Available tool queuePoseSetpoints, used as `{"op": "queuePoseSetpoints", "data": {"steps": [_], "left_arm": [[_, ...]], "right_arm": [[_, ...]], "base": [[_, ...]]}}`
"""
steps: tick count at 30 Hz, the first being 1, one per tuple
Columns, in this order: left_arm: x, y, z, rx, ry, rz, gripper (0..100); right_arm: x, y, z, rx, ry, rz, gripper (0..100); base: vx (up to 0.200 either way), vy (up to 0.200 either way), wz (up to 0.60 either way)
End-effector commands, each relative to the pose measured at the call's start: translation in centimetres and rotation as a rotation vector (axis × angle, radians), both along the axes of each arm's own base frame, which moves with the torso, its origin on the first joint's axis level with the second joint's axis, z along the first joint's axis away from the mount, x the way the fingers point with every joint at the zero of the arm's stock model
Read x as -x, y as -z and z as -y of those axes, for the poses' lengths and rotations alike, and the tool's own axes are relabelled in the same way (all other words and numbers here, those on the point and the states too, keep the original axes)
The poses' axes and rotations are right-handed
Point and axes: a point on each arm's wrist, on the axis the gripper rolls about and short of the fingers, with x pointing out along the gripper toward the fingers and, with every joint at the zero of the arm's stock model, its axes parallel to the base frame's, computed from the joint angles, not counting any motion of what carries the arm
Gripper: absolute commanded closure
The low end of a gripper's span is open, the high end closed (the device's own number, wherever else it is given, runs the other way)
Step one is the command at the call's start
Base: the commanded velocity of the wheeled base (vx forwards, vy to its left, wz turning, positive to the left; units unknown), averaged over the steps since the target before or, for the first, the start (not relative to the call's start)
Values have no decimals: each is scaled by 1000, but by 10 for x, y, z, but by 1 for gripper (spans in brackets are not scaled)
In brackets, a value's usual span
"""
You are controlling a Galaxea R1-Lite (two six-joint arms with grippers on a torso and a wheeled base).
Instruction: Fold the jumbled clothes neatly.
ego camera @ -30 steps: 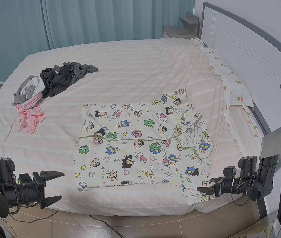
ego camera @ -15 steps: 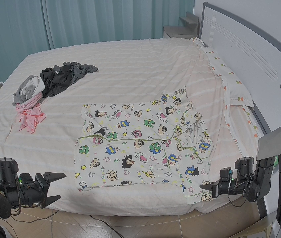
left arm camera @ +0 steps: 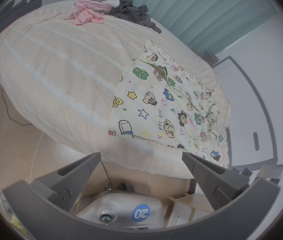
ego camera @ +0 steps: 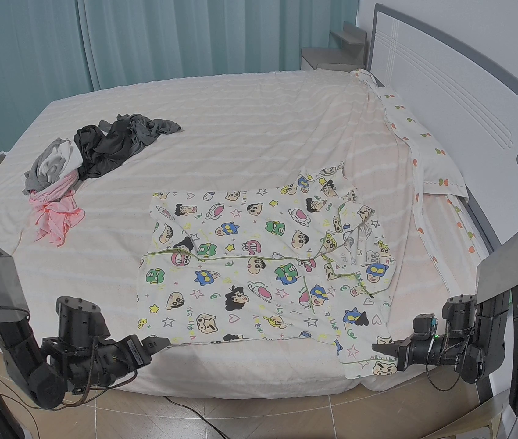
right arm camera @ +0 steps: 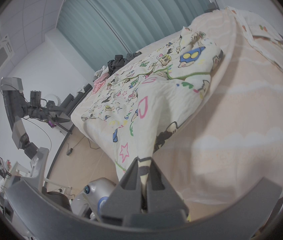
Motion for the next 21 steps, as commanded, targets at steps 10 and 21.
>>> {"op": "queuePoseSetpoints", "data": {"steps": [10, 21], "left_arm": [[-36, 45, 2, -146, -52, -69, 0], [-58, 43, 5, -103, -100, -10, 0]], "right_arm": [[2, -7, 2, -19, 4, 8, 100], [3, -6, 4, -20, 9, 2, 100]], "base": [[0, 0, 0], [0, 0, 0]]}}
